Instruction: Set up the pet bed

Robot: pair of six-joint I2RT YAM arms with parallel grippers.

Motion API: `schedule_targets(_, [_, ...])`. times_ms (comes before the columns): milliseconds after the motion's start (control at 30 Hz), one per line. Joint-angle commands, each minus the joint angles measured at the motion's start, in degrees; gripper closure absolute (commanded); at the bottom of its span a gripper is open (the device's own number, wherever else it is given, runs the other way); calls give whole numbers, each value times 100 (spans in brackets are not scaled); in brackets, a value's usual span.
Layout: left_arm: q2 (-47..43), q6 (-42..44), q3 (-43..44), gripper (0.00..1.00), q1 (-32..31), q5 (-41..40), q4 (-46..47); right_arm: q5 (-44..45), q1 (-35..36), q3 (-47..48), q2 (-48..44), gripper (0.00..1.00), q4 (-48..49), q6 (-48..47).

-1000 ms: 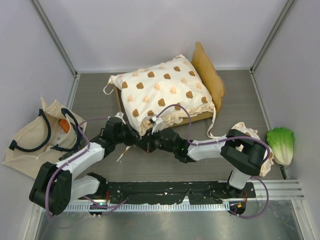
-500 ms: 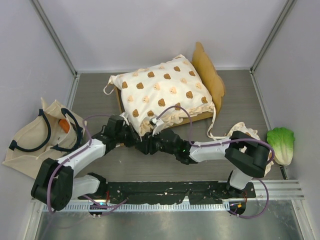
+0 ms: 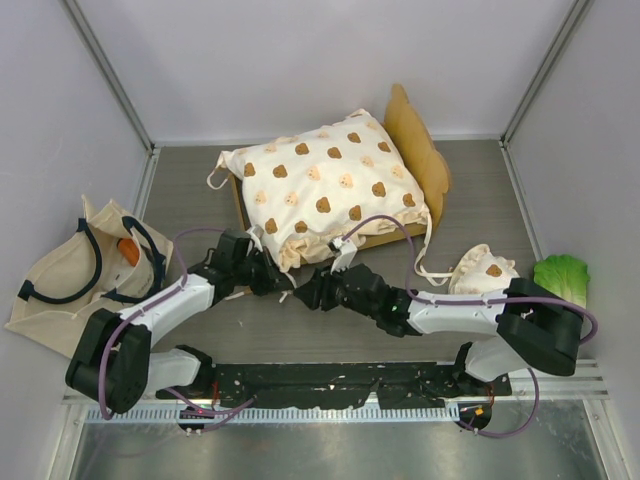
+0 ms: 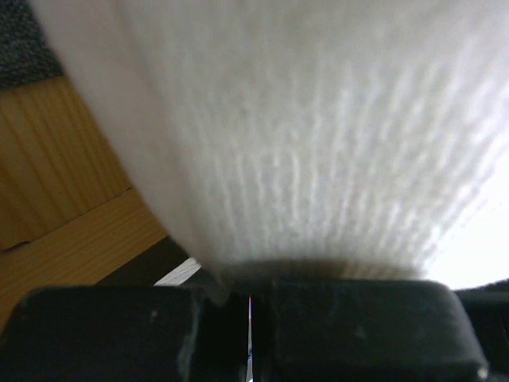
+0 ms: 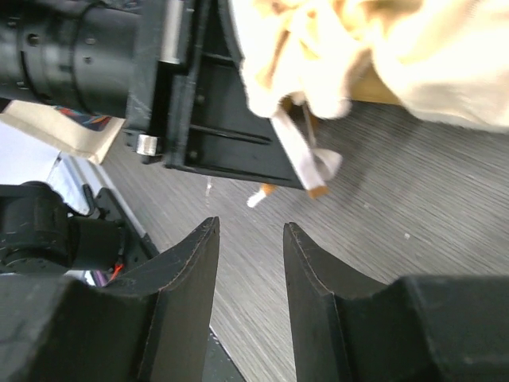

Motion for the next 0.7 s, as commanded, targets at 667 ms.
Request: schedule_targets(667, [-766,-201,-15,100,50,-856,-583,83,-306,942,1346,55,285,-158])
